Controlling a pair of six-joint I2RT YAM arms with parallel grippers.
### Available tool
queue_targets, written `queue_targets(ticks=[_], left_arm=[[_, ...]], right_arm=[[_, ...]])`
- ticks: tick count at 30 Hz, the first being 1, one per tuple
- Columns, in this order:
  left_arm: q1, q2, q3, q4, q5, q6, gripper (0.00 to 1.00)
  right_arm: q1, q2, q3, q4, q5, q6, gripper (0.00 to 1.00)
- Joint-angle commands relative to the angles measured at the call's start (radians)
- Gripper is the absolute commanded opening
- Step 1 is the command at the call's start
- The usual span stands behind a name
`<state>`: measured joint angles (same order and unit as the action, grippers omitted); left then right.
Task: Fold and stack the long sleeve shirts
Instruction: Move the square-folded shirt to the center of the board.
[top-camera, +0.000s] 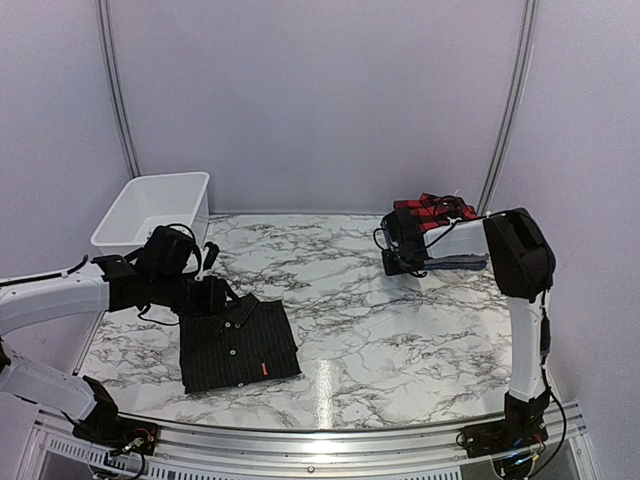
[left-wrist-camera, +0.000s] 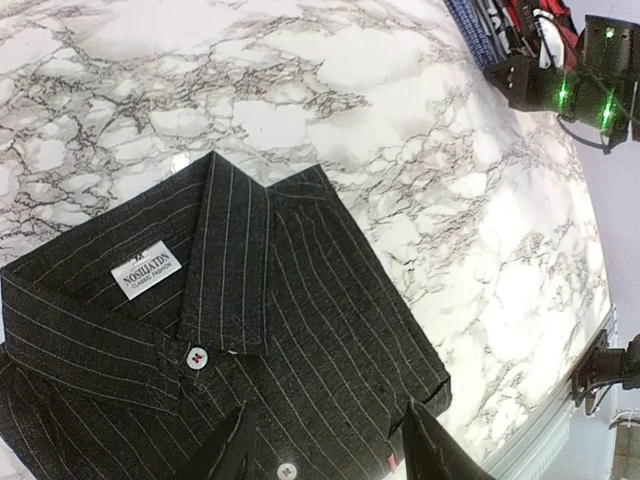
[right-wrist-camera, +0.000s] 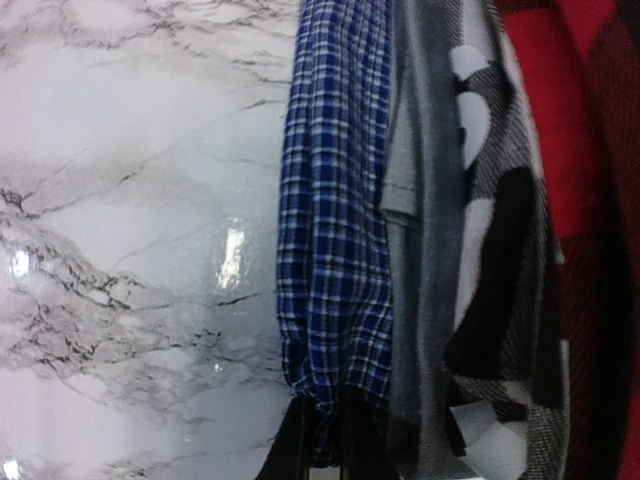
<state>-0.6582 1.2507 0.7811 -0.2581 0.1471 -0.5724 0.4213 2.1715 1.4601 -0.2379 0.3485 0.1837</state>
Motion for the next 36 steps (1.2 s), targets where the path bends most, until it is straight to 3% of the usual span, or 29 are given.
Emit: queue_targets(ticks=[1,7,16,26,36], left_arm=[[-0.004,-0.052,0.054,-0.032,0.009,-0.001,0.53],[-0.004,-0.085,0.083,-0.031,0.0,0.002,0.56],[-0.004,-0.088,0.095,-0.03,0.003,0.013,0.57],[-0.003,-0.107,0.074,-0.029,0.0,0.032,0.57],[-0.003,-0.137,0.036,-0.018,0.0,0.033,0.57]], right_arm=[[-0.011,0.034,0.019,-0.056,0.046,-0.009,0.0],[0.001,-0.006,-0.018,-0.081,0.01,-0.002,0.0],[0.045,-0.166,-0.204,-0.06,-0.101,0.056,0.0],[0.184,-0.299,-0.339,-0.043,-0.23,0.175,0.0],[0.377,-0.321,-0.339,-0.031,-0.284,0.309,0.0]])
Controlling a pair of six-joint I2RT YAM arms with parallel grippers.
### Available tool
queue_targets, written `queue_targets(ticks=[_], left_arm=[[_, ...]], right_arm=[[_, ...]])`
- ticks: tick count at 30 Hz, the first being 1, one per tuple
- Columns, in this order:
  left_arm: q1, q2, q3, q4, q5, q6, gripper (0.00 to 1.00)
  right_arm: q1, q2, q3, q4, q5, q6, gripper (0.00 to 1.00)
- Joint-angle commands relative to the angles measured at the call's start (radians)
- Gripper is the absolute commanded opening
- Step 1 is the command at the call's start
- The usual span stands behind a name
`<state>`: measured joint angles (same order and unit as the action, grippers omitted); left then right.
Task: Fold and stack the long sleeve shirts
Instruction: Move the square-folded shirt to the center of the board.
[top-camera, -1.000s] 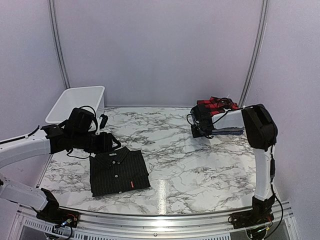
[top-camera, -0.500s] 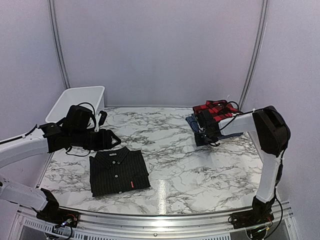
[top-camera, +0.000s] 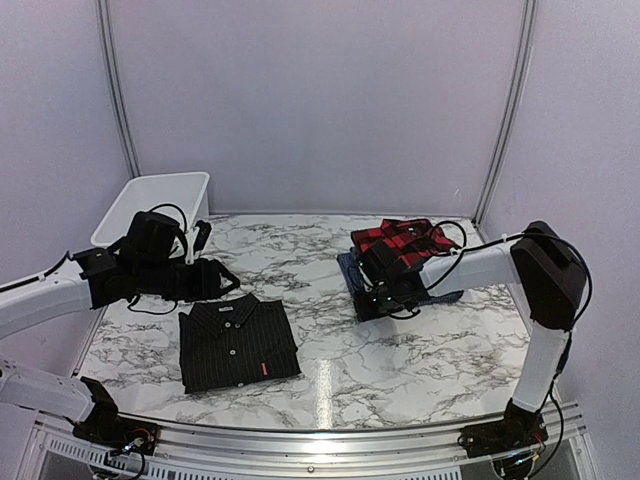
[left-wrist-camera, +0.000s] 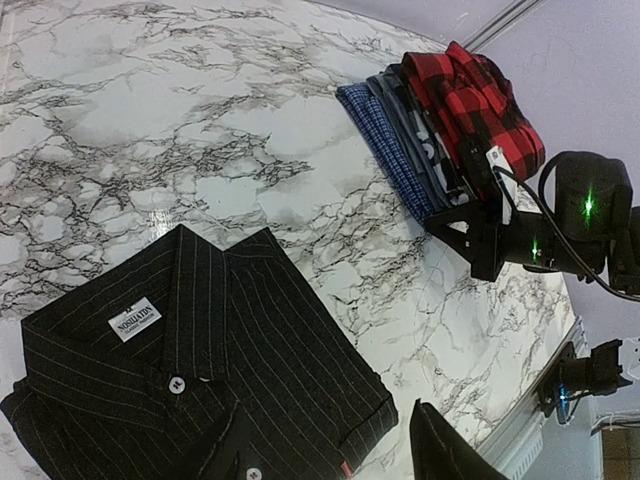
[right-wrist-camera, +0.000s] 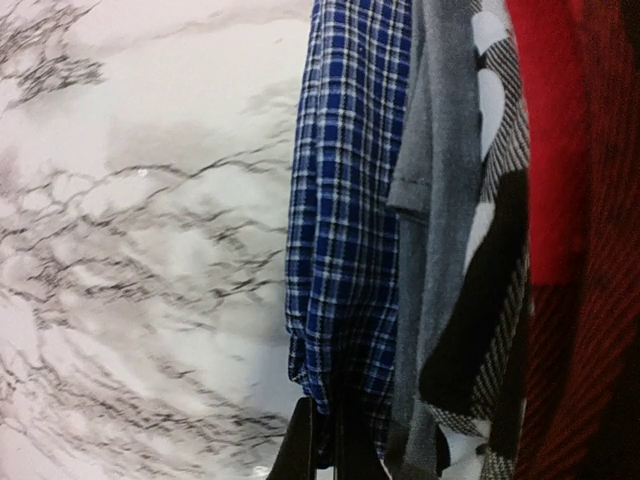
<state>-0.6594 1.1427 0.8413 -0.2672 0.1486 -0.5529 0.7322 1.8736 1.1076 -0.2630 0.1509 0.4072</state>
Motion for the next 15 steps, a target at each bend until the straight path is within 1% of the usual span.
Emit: queue_targets(ticks=[1,6,15], left_arm=[[-0.002,-0.033,-0.028,-0.008,-0.002,0.013,0.57],[0.0,-0.043,-0.042,-0.004,-0.002,0.012,0.57],[0.0,-0.048,-0.055,0.002,-0.011,-0.001,0.58]], right_arm=[[0.082,-0.02,0.019,0.0,-0.094,0.097,0.0],[0.157,0.016,0.07,0.012,-0.11,0.133,0.0],[0.191,0.061,0.129,0.048,-0.14,0.144,0.0]])
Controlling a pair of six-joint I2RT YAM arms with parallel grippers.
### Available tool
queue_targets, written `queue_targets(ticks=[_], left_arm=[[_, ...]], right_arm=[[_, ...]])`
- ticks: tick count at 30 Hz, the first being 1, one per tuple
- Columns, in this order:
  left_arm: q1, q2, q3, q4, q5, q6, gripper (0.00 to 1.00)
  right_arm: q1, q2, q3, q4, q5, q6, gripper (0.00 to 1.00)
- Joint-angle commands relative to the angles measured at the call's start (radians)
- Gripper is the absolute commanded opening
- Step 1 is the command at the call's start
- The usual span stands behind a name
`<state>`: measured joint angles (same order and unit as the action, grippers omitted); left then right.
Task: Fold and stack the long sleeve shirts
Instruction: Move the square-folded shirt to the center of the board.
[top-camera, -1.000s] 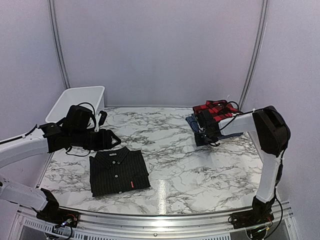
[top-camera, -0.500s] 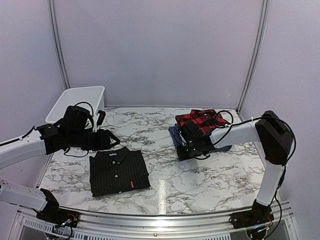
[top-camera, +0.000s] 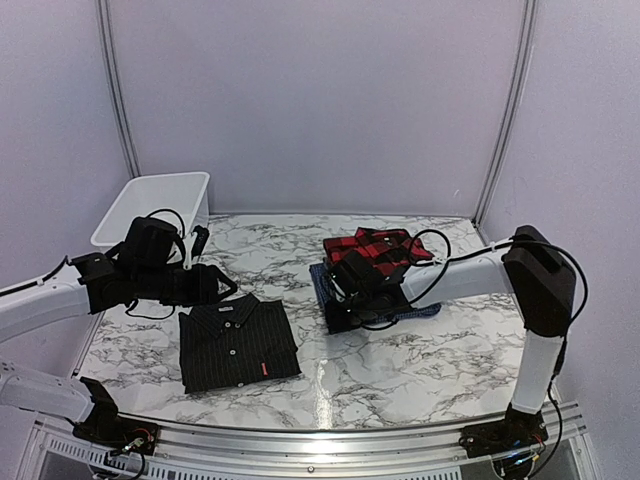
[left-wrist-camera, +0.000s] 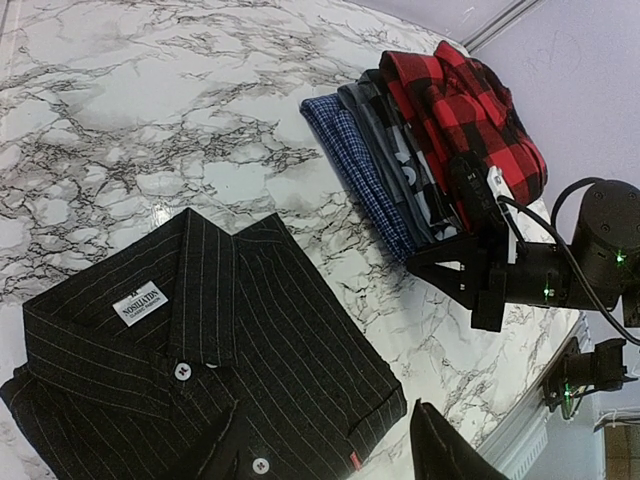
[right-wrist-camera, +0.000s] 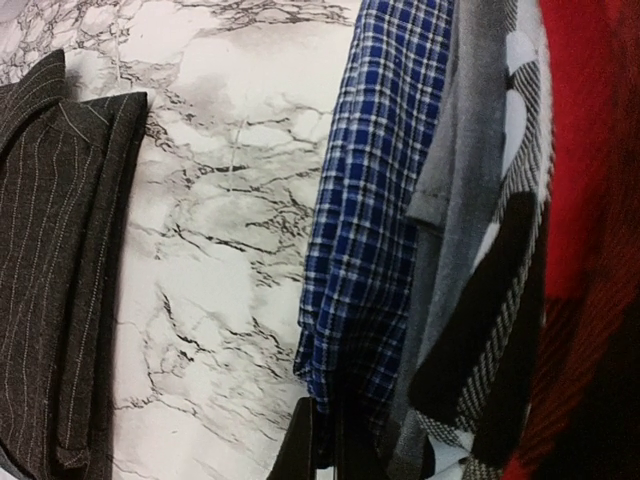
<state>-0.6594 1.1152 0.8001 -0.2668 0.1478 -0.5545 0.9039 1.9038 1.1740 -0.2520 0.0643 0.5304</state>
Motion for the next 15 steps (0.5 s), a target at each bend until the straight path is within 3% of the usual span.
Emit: queue_targets(ticks=[1,9,15], left_arm=[[0.0,-0.019,-0.014,0.001,-0.011,-0.002,0.58],[0.0,-0.009,-0.028,0.009,-0.013,-0.011,0.59],[0.0,-0.05,-0.076,-0.008,-0.043,-0.037,0.6]], right_arm=[[0.019,0.036,0.066,0.036,-0.083,0.018,0.0],[0.019,0.023,0.072,0.052,-0.104,-0.016,0.0],[0.029,-0.04,0.048,0.054,-0.142,-0.064,0.29]])
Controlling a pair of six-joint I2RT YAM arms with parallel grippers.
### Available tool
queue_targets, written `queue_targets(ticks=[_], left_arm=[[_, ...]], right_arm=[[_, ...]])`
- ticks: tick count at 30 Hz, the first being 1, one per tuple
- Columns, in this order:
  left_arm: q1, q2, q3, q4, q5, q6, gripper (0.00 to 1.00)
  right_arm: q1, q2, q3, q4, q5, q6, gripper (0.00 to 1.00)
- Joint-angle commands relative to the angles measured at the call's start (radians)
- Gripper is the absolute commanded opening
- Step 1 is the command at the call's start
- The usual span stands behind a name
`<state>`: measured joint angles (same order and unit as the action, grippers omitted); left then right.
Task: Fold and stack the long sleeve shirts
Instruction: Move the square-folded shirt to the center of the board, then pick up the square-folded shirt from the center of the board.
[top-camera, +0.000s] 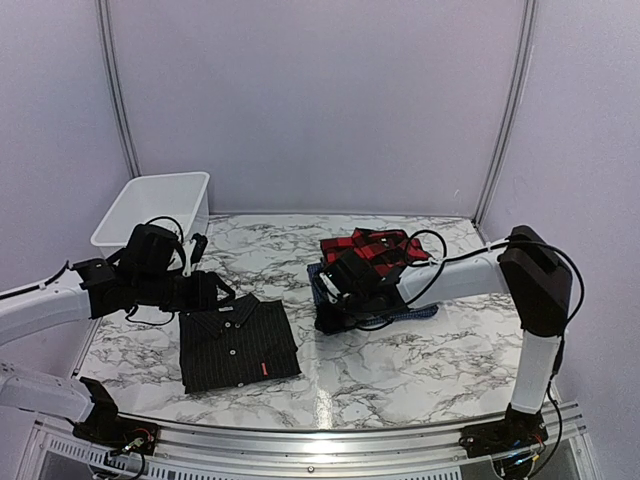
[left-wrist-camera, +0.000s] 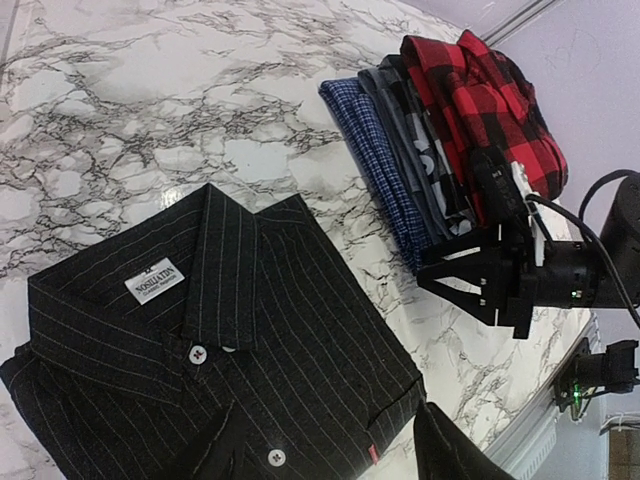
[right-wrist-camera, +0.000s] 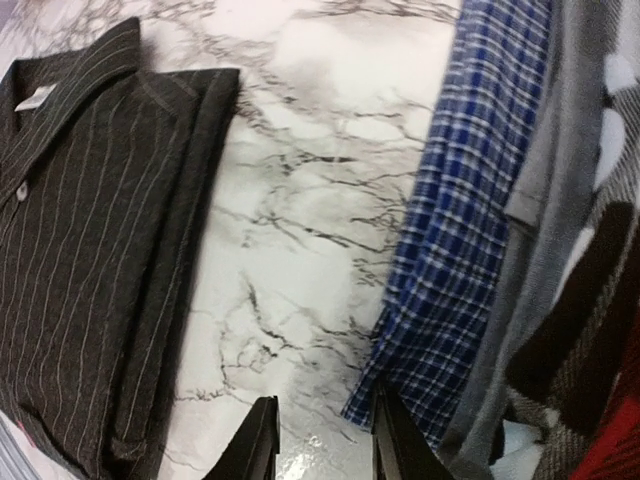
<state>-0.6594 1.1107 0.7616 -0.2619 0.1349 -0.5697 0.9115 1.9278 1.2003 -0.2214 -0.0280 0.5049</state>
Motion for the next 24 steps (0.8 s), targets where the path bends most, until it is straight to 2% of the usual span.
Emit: queue_targets(ticks=[1,7,10,14,19,24], left_arm=[[0.0,-0.06,-0.049,-0.024,-0.042,-0.03,0.6],[0.008,-0.159,-0.132,-0.146,-0.196,-0.132,0.6],[0.011,-0.206,-0.177,-0.209,-0.27,-0.19,0.61],[0.024,-0.246,-0.236,-0.219,-0.284,-0.243,0.6],[0.043,-0.218,-0.256,-0.205,-0.316,-0.241,0.45],[0.071,-0.15,-0.257,-0.113,-0.301,-0.198,0.34]], right_arm=[[0.026,-0.075,0.021,0.019,-0.05,-0.047,0.32],[0.067,-0.08,0.034,0.024,-0.069,-0.069,0.47],[0.073,-0.052,0.055,0.054,-0.115,-0.069,0.5],[0.073,-0.004,0.111,0.079,-0.143,-0.076,0.53],[0.073,0.059,0.185,0.075,-0.142,-0.088,0.51],[0.073,0.108,0.235,0.066,-0.145,-0.098,0.5]])
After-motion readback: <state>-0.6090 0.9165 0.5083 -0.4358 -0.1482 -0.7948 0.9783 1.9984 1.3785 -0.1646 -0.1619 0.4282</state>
